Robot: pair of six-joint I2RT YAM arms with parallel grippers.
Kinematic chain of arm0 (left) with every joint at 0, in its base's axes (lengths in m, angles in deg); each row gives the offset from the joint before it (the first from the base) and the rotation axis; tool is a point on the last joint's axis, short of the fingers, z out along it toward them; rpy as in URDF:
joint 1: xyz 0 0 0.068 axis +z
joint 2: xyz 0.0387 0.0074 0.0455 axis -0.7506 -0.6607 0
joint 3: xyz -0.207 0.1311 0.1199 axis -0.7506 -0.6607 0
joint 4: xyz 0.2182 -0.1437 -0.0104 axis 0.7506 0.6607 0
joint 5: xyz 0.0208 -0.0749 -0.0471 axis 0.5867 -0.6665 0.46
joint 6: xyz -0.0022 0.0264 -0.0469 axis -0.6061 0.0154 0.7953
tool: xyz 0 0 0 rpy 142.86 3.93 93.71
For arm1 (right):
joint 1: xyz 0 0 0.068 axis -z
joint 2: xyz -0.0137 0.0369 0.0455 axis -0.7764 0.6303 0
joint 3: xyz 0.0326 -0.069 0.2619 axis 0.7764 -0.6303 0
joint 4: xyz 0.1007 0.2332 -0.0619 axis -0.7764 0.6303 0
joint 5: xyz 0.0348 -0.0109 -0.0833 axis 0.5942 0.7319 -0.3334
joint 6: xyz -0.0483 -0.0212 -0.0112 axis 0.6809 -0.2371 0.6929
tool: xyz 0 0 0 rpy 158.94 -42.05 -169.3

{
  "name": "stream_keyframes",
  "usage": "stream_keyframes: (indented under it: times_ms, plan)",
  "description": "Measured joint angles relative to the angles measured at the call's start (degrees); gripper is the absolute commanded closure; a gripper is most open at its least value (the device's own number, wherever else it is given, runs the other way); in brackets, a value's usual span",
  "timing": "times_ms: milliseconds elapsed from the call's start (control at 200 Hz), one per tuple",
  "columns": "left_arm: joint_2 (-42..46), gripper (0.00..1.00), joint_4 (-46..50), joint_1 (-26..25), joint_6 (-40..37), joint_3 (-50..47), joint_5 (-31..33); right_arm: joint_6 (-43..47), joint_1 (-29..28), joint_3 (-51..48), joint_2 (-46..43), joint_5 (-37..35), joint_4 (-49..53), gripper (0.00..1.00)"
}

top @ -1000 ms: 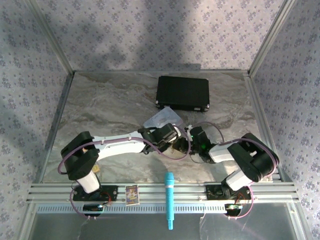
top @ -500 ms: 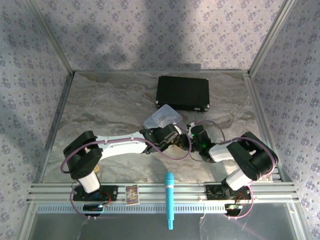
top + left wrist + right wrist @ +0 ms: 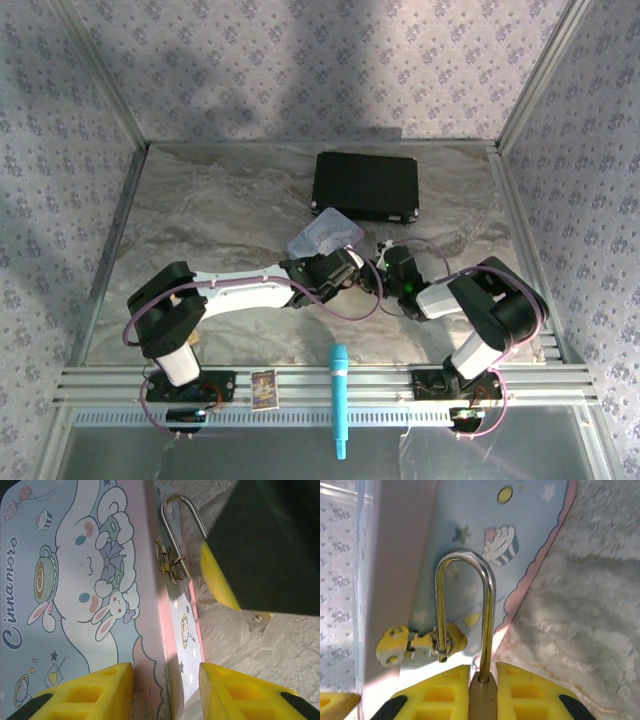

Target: Unlock the padlock with the key

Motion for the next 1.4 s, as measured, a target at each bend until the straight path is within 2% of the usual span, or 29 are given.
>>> stream_keyframes:
  times_ms: [385,645,725,849,1039,1134,1184,1399]
  plan:
    - [0.1,0.63,-1.3,0.0,1.0,-0.6,0.7,-0.9,2.9,0.9,1.5,-0.7,-0.3,1.00]
    - [0.0,0.60,-1.2,0.0,3.5,-0.4,1.0,0.9,4.6,0.1,2.5,4.8,0.8,1.00]
    - [-0.2,0.56,-0.3,0.0,4.3,0.2,1.3,1.6,5.9,-0.1,2.8,7.4,0.6,1.00]
    - [-0.8,0.42,1.8,0.0,6.2,1.0,2.9,3.6,8.3,-0.5,2.5,11.7,2.2,1.00]
    - [-1.4,0.23,5.8,0.5,8.3,1.0,7.1,11.1,12.3,3.3,1.0,18.4,15.5,0.98]
    - [-1.9,0.18,7.3,1.0,9.4,1.0,9.4,15.9,13.3,6.7,0.7,19.9,24.4,0.90]
    - [-1.9,0.16,8.1,1.3,10.2,1.0,10.1,18.8,13.5,8.7,0.5,19.8,29.6,0.90]
    - [-1.5,0.13,9.5,4.3,13.8,0.1,13.2,29.7,14.0,15.9,-1.4,14.5,50.9,0.77]
